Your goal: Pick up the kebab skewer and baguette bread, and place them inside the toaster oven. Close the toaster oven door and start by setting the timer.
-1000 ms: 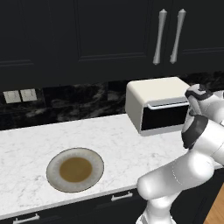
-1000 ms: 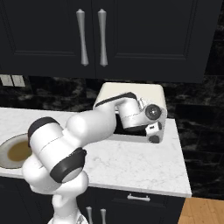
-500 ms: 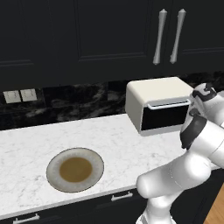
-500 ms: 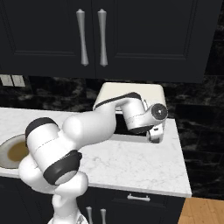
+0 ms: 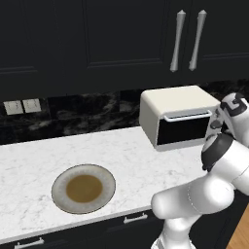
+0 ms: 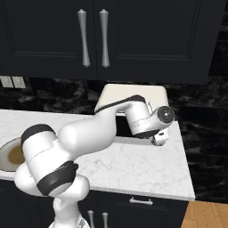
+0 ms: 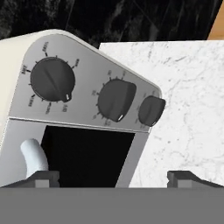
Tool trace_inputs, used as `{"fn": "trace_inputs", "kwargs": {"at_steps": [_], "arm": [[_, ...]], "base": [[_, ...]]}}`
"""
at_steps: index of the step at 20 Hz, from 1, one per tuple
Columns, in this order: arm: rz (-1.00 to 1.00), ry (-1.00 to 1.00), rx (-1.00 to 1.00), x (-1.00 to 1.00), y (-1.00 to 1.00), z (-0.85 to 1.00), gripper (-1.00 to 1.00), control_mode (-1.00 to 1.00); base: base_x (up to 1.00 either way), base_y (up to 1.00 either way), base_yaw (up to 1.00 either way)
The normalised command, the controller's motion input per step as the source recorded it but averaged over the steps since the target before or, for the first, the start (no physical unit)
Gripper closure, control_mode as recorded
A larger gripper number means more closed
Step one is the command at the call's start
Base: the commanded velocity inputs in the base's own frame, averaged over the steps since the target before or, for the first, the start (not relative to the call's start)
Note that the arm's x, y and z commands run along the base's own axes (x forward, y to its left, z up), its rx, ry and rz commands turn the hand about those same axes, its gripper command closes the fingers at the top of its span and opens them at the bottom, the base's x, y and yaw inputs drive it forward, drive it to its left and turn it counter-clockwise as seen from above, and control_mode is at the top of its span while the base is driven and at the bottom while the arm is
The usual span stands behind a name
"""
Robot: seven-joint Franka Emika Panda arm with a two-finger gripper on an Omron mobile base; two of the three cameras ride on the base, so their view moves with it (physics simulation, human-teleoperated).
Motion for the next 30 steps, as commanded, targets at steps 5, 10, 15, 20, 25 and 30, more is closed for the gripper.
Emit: {"fn": "trace_inputs", "kwargs": {"at_steps": [5,10,15,20,25,30], "arm": [[0.07,0.00,-0.05,-0.33,-0.16,-0.03,-1.00,-1.00],[0.15,-0.01,-0.18,-0.29,-0.12,-0.07,-1.00,-1.00],[0.11,-0.05,-0.26,-0.01,-0.01,-0.18,-1.00,-1.00],[0.09,-0.07,-0.25,0.00,0.00,-0.17,-1.00,-1.00],[0.10,-0.05,-0.07,0.04,0.00,-0.03,-1.00,-1.00],[0.23,-0.22,-0.01,0.01,-0.01,-0.18,-1.00,-1.00]], "base": [[0.00,0.00,0.00],[0.00,0.00,0.00],[0.00,0.00,0.00],[0.00,0.00,0.00],[0.00,0.00,0.00],[0.00,0.00,0.00]]}}
